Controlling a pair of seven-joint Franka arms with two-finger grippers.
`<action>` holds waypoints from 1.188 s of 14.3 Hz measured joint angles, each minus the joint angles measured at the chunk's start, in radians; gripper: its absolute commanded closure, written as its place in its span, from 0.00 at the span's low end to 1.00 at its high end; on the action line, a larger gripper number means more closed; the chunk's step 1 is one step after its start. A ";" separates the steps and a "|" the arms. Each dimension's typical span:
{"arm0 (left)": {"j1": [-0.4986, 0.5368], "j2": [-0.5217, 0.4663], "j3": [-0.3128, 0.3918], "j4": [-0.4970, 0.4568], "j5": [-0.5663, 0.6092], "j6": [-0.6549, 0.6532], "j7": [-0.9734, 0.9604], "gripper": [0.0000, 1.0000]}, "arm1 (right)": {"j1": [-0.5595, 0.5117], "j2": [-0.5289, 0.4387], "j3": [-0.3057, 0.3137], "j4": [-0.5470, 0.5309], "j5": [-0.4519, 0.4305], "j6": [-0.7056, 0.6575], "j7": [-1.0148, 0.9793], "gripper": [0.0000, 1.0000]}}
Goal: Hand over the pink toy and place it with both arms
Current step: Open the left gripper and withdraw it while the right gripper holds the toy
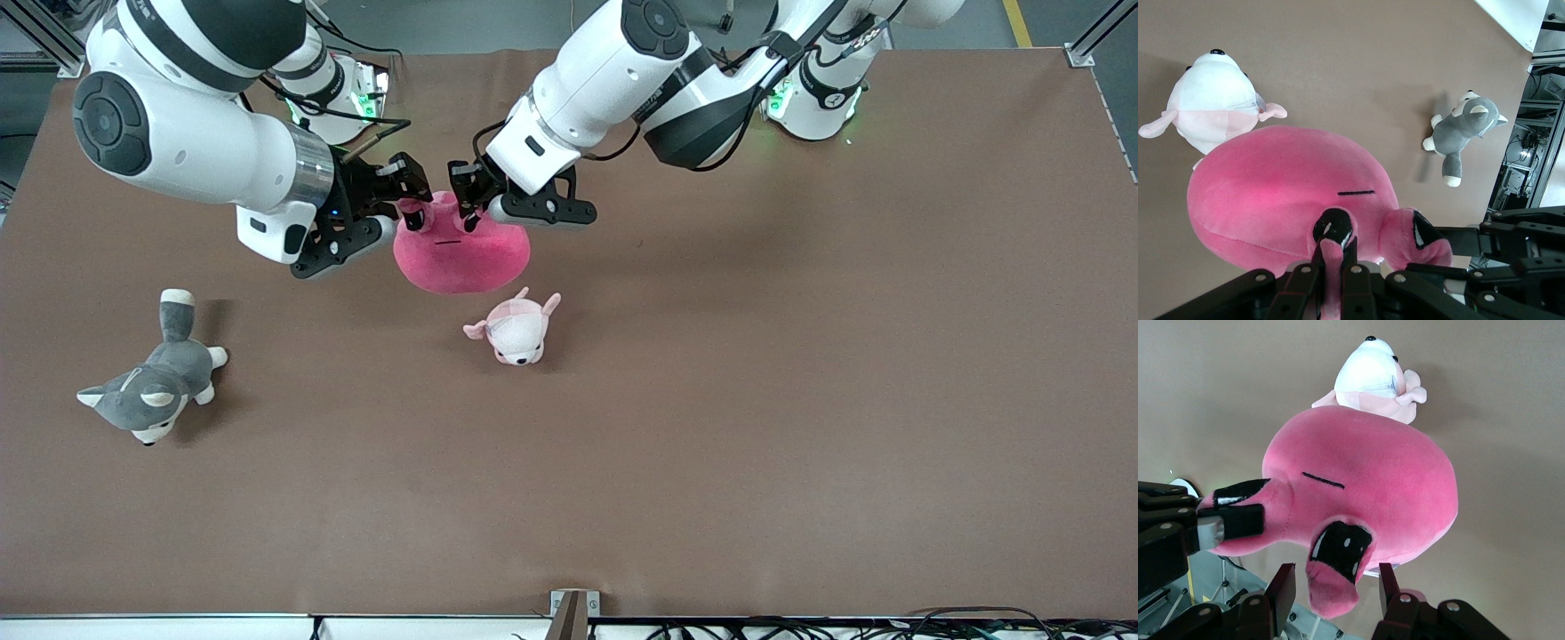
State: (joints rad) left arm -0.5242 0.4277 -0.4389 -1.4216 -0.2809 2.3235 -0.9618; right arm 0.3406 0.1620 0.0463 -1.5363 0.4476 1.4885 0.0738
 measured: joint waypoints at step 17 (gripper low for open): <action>-0.001 0.000 0.000 0.000 0.003 0.000 0.000 0.00 | 0.000 0.007 -0.002 0.001 0.001 -0.022 -0.005 0.97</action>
State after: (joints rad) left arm -0.5254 0.4277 -0.4390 -1.4214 -0.2781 2.3235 -0.9616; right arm 0.3406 0.1691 0.0447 -1.5351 0.4487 1.4670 0.0691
